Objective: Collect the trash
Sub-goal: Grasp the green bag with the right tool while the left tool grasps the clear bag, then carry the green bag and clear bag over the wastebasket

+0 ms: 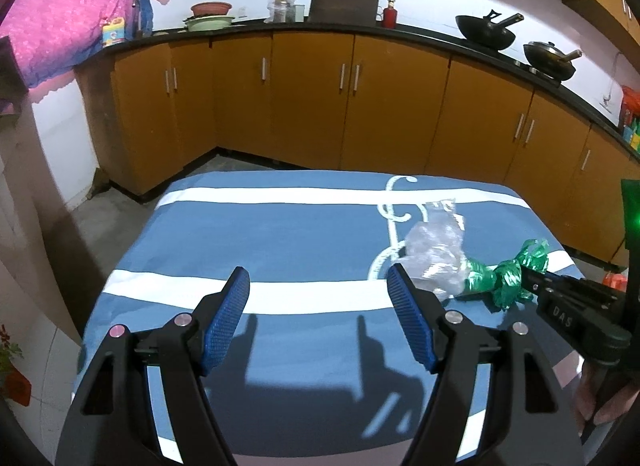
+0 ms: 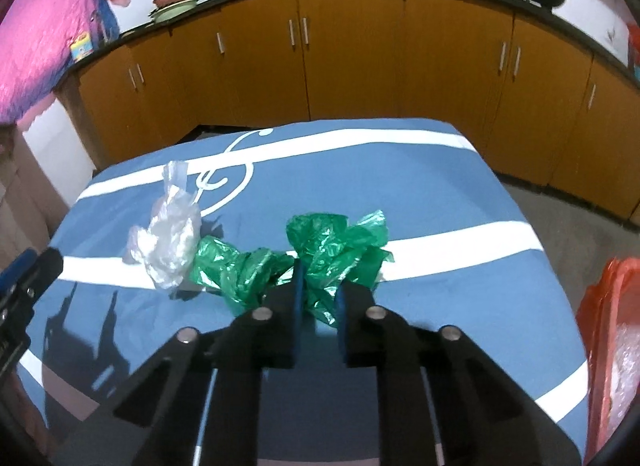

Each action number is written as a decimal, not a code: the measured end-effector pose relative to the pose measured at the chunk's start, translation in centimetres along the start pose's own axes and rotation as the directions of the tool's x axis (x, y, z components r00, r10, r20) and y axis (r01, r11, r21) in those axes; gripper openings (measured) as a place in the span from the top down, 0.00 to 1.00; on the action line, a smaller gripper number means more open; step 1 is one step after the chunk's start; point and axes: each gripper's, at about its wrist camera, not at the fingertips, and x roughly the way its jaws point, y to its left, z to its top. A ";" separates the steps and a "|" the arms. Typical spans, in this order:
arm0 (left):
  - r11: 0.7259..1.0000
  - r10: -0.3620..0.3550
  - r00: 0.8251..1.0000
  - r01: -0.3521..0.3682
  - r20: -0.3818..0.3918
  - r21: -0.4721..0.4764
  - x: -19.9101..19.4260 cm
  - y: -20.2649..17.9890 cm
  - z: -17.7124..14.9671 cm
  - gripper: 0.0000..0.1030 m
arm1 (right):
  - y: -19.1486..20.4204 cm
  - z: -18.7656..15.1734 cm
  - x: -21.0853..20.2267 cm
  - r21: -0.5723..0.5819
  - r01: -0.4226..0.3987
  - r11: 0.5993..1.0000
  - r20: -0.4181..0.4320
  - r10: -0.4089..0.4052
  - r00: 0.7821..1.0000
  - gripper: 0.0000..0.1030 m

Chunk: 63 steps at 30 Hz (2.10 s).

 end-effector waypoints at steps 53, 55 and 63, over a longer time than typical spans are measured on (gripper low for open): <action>0.986 -0.122 0.990 0.128 -0.066 0.102 -1.2 -9.3 2.1 0.84 | -9.0 -3.3 -14.1 0.134 0.003 0.991 0.196 -0.029 0.980 0.94; 0.985 -0.133 0.990 0.138 -0.051 0.102 -2.3 -9.4 2.1 0.84 | -8.9 -3.5 -15.2 0.135 -0.007 0.991 0.210 -0.022 0.977 0.94; 0.980 -0.170 0.985 0.170 -0.003 0.106 -6.6 -10.2 1.9 0.85 | -9.1 -4.5 -19.0 0.143 -0.030 0.989 0.246 -0.006 0.969 0.94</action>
